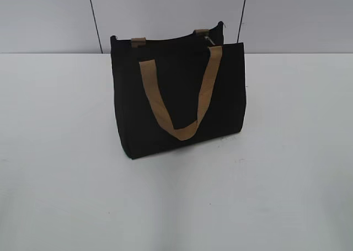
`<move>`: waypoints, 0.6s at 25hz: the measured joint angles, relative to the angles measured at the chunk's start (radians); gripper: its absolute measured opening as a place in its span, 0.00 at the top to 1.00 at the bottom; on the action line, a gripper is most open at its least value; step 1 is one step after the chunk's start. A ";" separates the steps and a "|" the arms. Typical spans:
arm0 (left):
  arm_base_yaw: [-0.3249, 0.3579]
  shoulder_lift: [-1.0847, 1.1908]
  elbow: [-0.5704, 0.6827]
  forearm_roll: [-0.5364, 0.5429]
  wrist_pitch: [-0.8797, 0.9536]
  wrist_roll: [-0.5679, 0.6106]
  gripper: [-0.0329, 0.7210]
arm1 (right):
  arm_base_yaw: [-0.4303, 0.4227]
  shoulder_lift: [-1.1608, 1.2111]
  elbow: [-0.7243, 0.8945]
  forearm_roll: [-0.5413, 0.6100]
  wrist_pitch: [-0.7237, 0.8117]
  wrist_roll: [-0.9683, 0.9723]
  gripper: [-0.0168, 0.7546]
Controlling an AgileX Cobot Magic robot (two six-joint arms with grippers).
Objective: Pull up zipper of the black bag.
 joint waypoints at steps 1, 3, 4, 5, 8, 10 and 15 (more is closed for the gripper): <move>0.000 0.000 0.000 0.001 0.000 0.000 0.43 | 0.000 -0.017 0.006 -0.008 0.000 0.014 0.45; 0.000 0.000 0.000 0.001 0.000 0.000 0.43 | 0.000 -0.053 0.009 -0.036 -0.001 0.050 0.45; 0.000 0.000 0.000 0.001 0.000 0.000 0.43 | 0.000 -0.072 0.009 -0.051 -0.003 0.060 0.45; 0.000 0.000 0.000 0.001 0.000 0.000 0.43 | 0.000 -0.089 0.009 -0.063 -0.004 0.067 0.45; 0.000 0.000 0.000 0.001 0.000 0.000 0.43 | 0.000 -0.127 0.010 -0.072 -0.005 0.070 0.45; 0.000 -0.001 0.000 0.001 0.000 0.000 0.43 | 0.000 -0.128 0.010 -0.073 -0.006 0.069 0.45; 0.000 -0.002 0.000 0.001 0.000 0.000 0.43 | 0.012 -0.128 0.012 -0.073 -0.006 0.063 0.45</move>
